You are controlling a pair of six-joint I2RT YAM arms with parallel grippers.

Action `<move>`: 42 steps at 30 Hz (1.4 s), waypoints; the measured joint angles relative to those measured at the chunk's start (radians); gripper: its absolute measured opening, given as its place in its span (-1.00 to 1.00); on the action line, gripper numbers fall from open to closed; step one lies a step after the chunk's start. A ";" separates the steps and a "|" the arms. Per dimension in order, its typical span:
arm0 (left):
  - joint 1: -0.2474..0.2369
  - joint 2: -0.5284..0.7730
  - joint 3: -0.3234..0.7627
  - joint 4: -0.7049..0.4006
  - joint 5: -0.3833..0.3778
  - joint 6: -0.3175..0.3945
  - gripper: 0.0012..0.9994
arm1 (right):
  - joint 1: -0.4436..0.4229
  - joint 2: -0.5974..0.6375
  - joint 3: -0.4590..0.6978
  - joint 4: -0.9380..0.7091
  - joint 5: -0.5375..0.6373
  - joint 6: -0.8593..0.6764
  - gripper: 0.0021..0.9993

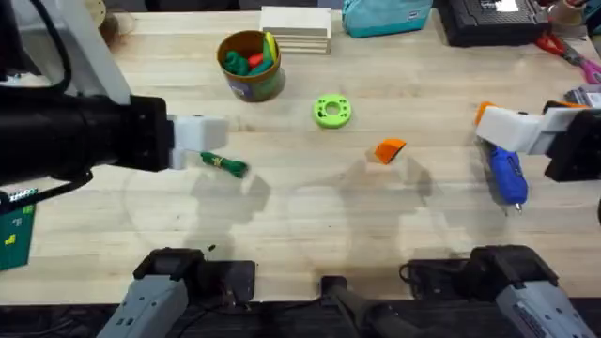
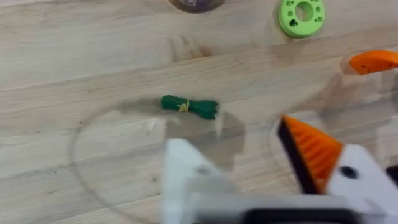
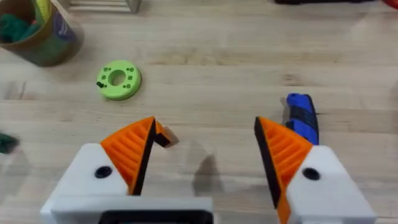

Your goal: Pick up the gripper from the table and insert it into the empty holder that is missing its gripper. Then pick up a screw, insert it into the mounting hole, and use the screwdriver to tighten it. Finally, clean up the table by picking up the vegetable and placing it into the bucket.

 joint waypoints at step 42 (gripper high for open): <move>-0.318 -0.506 -0.670 0.908 0.204 -0.037 0.97 | 0.000 0.000 0.000 -0.271 0.000 0.000 0.86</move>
